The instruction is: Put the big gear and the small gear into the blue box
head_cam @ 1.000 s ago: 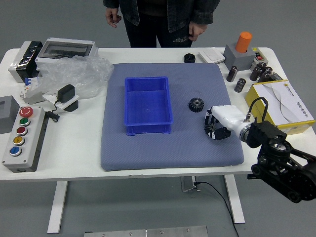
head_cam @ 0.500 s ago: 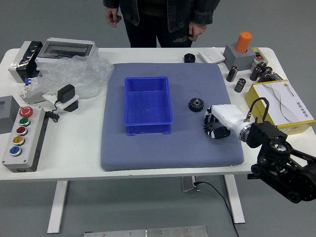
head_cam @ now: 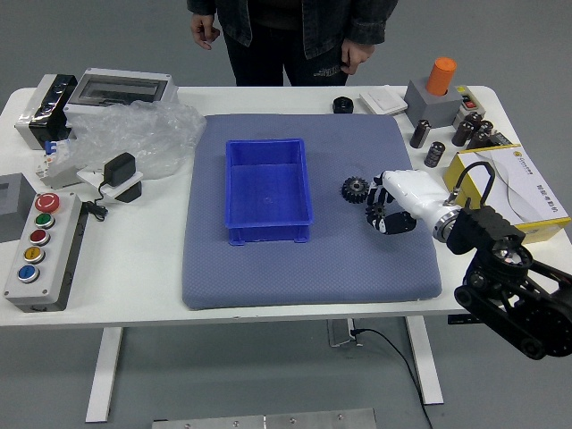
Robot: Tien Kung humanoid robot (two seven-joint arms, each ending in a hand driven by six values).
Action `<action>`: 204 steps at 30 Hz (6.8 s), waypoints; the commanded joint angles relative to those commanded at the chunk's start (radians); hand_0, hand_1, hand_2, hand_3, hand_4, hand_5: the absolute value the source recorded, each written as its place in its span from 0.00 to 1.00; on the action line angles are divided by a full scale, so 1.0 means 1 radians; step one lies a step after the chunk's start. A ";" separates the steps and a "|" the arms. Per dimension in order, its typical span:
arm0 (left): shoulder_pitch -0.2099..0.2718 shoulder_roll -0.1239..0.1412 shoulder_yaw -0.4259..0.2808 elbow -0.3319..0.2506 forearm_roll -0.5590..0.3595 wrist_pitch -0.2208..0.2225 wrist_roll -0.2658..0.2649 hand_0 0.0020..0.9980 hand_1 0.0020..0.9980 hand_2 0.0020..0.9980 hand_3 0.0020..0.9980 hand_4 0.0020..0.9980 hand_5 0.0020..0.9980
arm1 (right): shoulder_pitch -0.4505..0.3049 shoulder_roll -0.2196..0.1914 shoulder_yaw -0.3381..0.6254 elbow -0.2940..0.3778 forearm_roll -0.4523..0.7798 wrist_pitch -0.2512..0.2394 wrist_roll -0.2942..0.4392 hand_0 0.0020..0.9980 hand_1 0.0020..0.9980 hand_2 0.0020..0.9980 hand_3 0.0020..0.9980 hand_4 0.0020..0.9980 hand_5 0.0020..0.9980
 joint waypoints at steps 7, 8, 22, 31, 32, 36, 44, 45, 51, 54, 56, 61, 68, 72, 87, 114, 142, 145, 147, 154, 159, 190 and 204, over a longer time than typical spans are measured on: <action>-0.001 0.001 -0.001 0.000 0.000 0.000 0.000 0.73 0.68 0.71 0.71 0.45 0.01 | 0.041 0.014 0.025 0.070 -0.009 0.002 -0.013 0.65 0.48 0.44 0.50 0.75 0.09; -0.001 0.001 -0.001 0.000 0.000 0.000 0.000 0.73 0.68 0.71 0.71 0.45 0.01 | 0.049 0.018 0.026 0.077 -0.010 0.002 -0.015 0.65 0.48 0.44 0.50 0.75 0.09; 0.001 0.001 -0.001 0.000 0.004 -0.001 0.001 0.73 0.68 0.71 0.71 0.45 0.01 | 0.149 0.203 0.000 0.018 -0.018 -0.010 -0.011 0.65 0.49 0.44 0.51 0.75 0.10; 0.001 -0.003 0.000 0.000 0.010 -0.001 0.003 0.73 0.68 0.71 0.71 0.46 0.01 | 0.182 0.325 -0.028 -0.103 0.004 -0.021 0.000 0.68 0.54 0.53 0.61 0.68 0.15; 0.001 -0.003 0.000 0.000 0.010 -0.001 0.004 0.73 0.68 0.71 0.71 0.46 0.01 | 0.182 0.332 -0.030 -0.112 0.008 -0.016 -0.003 0.68 0.54 0.53 0.61 0.68 0.15; 0.001 -0.004 0.001 0.000 0.011 -0.001 0.004 0.73 0.68 0.71 0.71 0.46 0.01 | 0.183 0.349 -0.029 -0.143 0.025 0.014 -0.020 0.68 0.54 0.53 0.61 0.68 0.15; 0.001 -0.004 0.001 0.000 0.013 -0.002 0.004 0.73 0.68 0.71 0.71 0.46 0.01 | 0.183 0.355 -0.016 -0.162 0.052 0.059 -0.042 0.69 0.63 0.76 0.84 0.80 0.38; 0.001 -0.004 0.000 0.000 0.013 -0.002 0.004 0.73 0.68 0.71 0.71 0.46 0.01 | 0.183 0.355 -0.015 -0.162 0.054 0.062 -0.043 0.69 0.63 0.76 0.84 0.80 0.38; 0.001 -0.004 0.001 0.000 0.013 -0.002 0.005 0.73 0.68 0.71 0.71 0.46 0.01 | 0.184 0.347 0.000 -0.146 0.061 0.073 -0.048 0.71 0.64 0.79 0.87 0.82 0.40; 0.001 -0.003 0.002 0.000 0.012 -0.002 0.004 0.73 0.68 0.71 0.71 0.46 0.01 | 0.184 0.329 0.013 -0.129 0.062 0.073 -0.049 0.71 0.64 0.79 0.87 0.82 0.40; 0.001 -0.001 0.002 0.000 0.011 -0.001 0.004 0.73 0.68 0.71 0.72 0.46 0.01 | 0.186 0.309 0.025 -0.116 0.064 0.074 -0.049 0.70 0.63 0.77 0.83 0.83 0.40; 0.000 0.001 0.002 0.000 0.010 -0.001 0.004 0.73 0.68 0.72 0.72 0.46 0.01 | 0.197 0.250 0.039 -0.116 0.075 0.088 -0.055 0.70 0.63 0.77 0.82 0.82 0.40; -0.003 0.003 0.000 0.000 0.011 -0.002 0.004 0.73 0.68 0.72 0.71 0.46 0.02 | 0.222 0.195 0.027 -0.179 0.100 0.123 -0.066 0.71 0.65 0.79 0.83 0.82 0.39; -0.004 0.003 -0.001 0.000 0.011 -0.002 0.004 0.73 0.68 0.72 0.71 0.46 0.02 | 0.244 0.183 0.005 -0.244 0.122 0.161 -0.080 0.71 0.65 0.79 0.83 0.82 0.39; -0.006 0.004 -0.002 0.000 0.011 -0.002 0.004 0.73 0.68 0.71 0.71 0.46 0.02 | 0.314 0.219 -0.077 -0.499 0.149 0.228 -0.086 0.76 0.70 0.85 0.87 0.83 0.41; -0.005 0.003 -0.003 0.000 0.016 -0.002 0.006 0.73 0.68 0.72 0.71 0.45 0.02 | 0.308 0.297 -0.080 -0.545 0.145 0.207 -0.100 0.72 0.64 0.76 0.83 0.82 0.41; -0.003 -0.005 0.005 0.000 0.020 -0.003 0.007 0.73 0.68 0.71 0.71 0.44 0.02 | 0.279 0.310 -0.115 -0.590 0.119 0.080 -0.009 0.68 0.53 0.57 0.62 0.57 0.28; -0.003 -0.005 0.005 0.000 0.020 -0.003 0.007 0.73 0.68 0.71 0.71 0.44 0.02 | 0.280 0.307 -0.115 -0.588 0.122 0.073 -0.006 0.68 0.52 0.55 0.61 0.57 0.23; -0.003 -0.005 0.004 0.000 0.019 -0.003 0.007 0.73 0.68 0.71 0.71 0.44 0.02 | 0.280 0.305 -0.115 -0.587 0.123 0.069 -0.005 0.68 0.52 0.55 0.61 0.57 0.23; -0.003 -0.005 0.004 0.000 0.017 -0.003 0.006 0.73 0.68 0.71 0.71 0.44 0.02 | 0.285 0.293 -0.111 -0.575 0.127 0.062 -0.004 0.68 0.52 0.55 0.61 0.58 0.20; -0.004 -0.003 0.003 0.000 0.016 -0.003 0.005 0.73 0.68 0.71 0.71 0.44 0.02 | 0.290 0.278 -0.104 -0.558 0.125 0.063 -0.010 0.68 0.53 0.55 0.61 0.59 0.15; 0.001 0.000 -0.010 0.000 0.029 -0.005 0.006 0.73 0.68 0.71 0.71 0.44 0.02 | 0.265 0.338 -0.023 -0.134 0.071 0.040 -0.065 0.67 0.53 0.55 0.62 0.64 0.13; 0.005 -0.001 -0.006 0.000 0.034 -0.005 0.008 0.73 0.68 0.71 0.71 0.43 0.02 | 0.219 0.388 0.001 -0.166 0.148 0.067 -0.067 0.71 0.63 0.73 0.78 0.74 0.39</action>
